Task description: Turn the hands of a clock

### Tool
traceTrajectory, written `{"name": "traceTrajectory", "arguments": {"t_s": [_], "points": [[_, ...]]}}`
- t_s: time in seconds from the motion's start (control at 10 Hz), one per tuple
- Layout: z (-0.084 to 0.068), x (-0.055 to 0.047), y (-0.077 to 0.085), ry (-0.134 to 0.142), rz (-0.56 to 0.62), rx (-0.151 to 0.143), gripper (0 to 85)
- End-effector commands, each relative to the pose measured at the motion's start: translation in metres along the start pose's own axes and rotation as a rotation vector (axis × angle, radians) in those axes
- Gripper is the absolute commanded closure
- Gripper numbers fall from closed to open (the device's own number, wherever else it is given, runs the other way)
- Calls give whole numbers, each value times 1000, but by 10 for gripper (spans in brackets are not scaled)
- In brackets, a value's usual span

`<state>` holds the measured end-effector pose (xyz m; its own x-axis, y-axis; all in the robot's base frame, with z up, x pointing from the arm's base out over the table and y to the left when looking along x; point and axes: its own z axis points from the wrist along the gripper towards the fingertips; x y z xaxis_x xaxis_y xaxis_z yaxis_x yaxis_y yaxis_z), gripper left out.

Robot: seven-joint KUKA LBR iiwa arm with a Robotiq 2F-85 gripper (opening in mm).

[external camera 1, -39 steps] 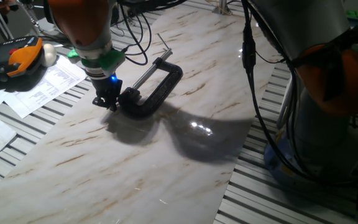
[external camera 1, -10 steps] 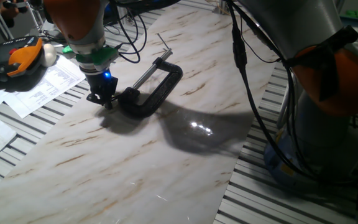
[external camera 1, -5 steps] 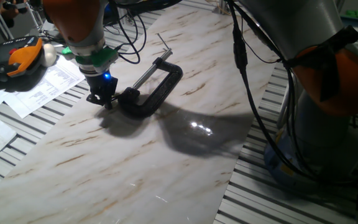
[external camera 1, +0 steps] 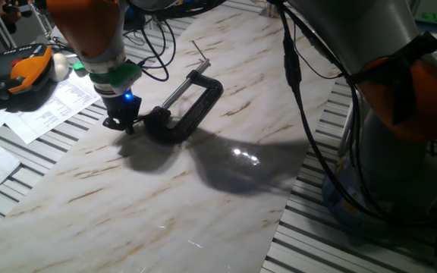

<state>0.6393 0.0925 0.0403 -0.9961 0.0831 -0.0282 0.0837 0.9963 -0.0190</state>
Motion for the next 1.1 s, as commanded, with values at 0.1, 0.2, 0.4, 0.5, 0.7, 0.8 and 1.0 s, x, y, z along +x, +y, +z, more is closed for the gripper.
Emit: {"name": "traceTrajectory", "arguments": {"t_s": [0.1, 0.2, 0.4, 0.5, 0.7, 0.8, 1.0], "points": [[-1, -3, -3, 0, -8, 3, 850], [0, -4, -4, 1, -11, 5, 850], [1, -5, -5, 1, -12, 3, 850], [1, -6, -5, 1, -12, 3, 850], [1, -11, -9, 3, -20, 2, 850], [0, -15, -12, 5, -29, -1, 850], [0, -21, -17, 6, -38, -3, 850]]}}
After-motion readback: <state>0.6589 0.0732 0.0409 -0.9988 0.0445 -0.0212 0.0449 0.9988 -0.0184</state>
